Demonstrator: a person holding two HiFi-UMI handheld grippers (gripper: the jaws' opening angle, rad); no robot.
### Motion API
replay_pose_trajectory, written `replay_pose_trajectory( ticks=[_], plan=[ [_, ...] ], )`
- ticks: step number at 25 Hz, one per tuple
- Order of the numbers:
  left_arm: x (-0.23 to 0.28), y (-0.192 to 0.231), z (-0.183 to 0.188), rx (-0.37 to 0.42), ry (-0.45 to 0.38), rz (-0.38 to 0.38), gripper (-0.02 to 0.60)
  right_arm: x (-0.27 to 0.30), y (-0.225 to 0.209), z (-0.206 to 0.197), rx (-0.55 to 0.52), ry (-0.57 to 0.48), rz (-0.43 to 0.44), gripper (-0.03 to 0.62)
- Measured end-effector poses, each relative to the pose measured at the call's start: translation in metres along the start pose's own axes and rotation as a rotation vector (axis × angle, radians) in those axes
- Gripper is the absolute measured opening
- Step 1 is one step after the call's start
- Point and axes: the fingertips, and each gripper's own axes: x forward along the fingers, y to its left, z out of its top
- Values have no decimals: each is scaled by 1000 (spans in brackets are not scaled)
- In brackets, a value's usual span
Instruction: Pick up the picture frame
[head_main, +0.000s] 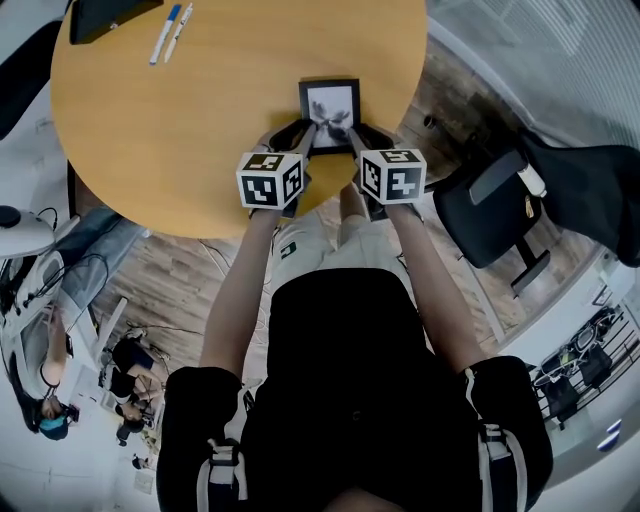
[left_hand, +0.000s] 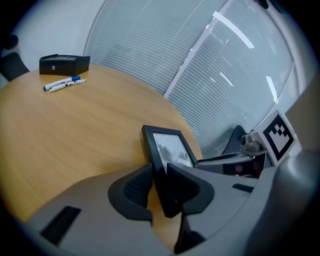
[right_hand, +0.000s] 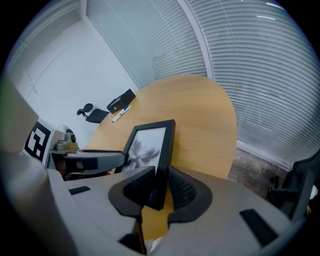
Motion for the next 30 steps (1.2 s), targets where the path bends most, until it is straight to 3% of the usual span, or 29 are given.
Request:
replay_pose_trajectory(
  ticks=[8, 30],
  plan=[
    [-42, -17, 33, 25, -84, 39, 103, -35, 26, 32, -75, -58, 9, 100],
    [-186, -103, 170, 173, -520, 108, 103, -186, 106, 156, -287, -435, 90, 98]
  ],
)
